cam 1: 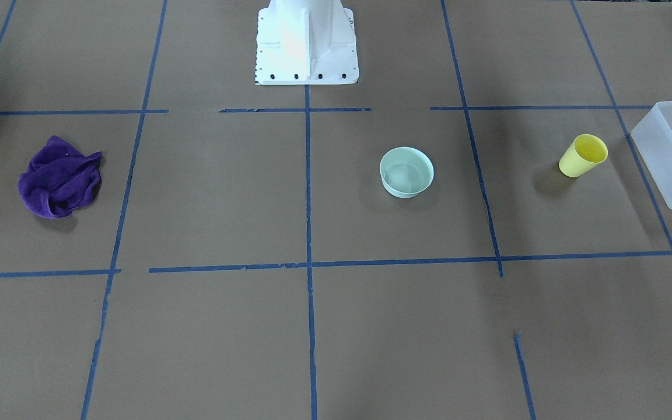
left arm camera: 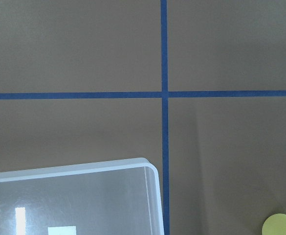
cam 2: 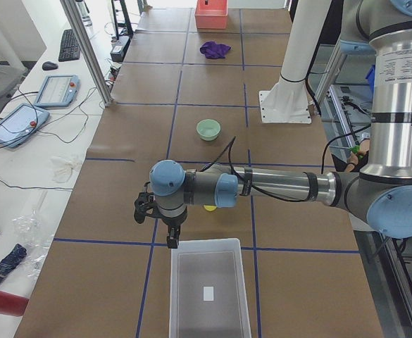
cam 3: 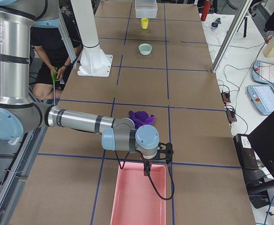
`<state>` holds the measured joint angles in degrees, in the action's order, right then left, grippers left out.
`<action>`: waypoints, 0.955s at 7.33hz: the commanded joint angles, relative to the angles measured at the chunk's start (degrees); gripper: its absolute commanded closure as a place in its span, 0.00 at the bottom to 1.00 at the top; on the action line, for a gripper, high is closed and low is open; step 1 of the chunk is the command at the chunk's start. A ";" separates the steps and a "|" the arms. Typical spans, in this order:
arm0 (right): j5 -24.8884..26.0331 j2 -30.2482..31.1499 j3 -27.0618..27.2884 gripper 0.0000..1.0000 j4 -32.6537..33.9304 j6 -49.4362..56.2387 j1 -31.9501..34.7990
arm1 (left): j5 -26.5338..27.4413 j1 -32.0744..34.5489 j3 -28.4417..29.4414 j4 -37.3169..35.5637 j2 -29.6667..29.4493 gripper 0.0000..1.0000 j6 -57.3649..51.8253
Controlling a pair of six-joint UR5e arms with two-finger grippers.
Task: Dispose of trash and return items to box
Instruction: 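Reach the left gripper down to the yellow cup at the table edge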
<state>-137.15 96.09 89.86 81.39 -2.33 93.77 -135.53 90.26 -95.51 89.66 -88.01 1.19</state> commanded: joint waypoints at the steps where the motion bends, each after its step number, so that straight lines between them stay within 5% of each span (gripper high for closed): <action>1: 0.30 -0.29 0.14 0.00 0.00 -0.04 0.01 | -0.09 0.00 -0.02 -0.02 -0.06 0.00 0.04; 3: 0.66 -0.64 0.49 0.00 -0.18 -0.13 0.01 | -0.26 -0.09 -3.26 -0.02 -0.23 0.00 0.48; 5: 0.22 -0.91 1.02 0.00 -0.18 -0.92 0.01 | -5.85 -0.44 -6.35 0.07 -0.23 0.00 1.01; 7: -0.05 -0.91 1.11 0.00 -0.26 -0.92 0.01 | -5.54 -6.21 -7.31 5.13 0.37 0.00 9.84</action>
<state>-136.98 95.22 90.86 81.15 -3.21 93.78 -140.76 87.28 -102.10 91.36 -88.08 6.08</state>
